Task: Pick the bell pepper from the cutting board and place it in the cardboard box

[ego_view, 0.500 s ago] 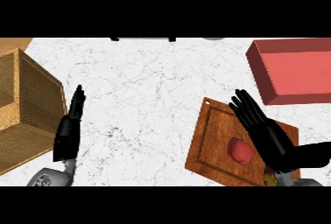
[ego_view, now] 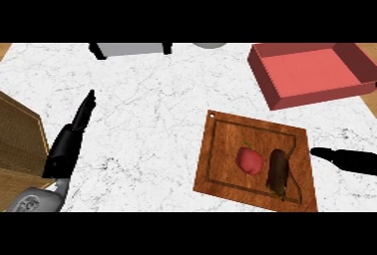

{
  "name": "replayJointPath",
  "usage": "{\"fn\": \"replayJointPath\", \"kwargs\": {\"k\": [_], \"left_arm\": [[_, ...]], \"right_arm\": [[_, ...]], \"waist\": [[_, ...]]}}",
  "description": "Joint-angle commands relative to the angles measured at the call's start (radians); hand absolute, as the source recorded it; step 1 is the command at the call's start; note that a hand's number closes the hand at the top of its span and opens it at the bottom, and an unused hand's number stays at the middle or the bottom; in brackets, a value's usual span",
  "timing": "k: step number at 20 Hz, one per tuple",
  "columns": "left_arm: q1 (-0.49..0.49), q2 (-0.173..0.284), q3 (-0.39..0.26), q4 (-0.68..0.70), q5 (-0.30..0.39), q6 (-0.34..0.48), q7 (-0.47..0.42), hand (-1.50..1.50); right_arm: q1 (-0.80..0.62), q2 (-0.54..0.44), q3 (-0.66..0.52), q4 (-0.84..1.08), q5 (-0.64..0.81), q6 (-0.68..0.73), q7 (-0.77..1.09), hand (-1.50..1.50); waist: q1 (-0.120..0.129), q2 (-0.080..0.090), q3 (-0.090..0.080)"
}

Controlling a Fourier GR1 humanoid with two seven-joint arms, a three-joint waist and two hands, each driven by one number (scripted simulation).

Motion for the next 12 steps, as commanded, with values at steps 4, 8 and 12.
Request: {"fn": "replayJointPath", "kwargs": {"k": [4,8,12], "left_arm": [[-0.030,0.073,0.010,-0.040,0.057,-0.137,0.009,0.00],[-0.011,0.086,0.008,-0.043,0.070,-0.178,-0.022,0.00],[-0.070,0.076,0.012,-0.056,0.091,-0.204,0.023,0.00]], "right_arm": [[0.149,-0.202,0.019,-0.238,0.398,-0.082,0.198,-1.50],[0.198,-0.314,0.052,-0.421,0.536,0.044,0.395,-1.50],[0.216,-0.334,0.167,-0.532,0.645,0.199,0.647,-1.50]], "waist": [[0.024,0.014,0.007],[0.053,0.020,0.006],[0.088,0.032,0.008]]}}
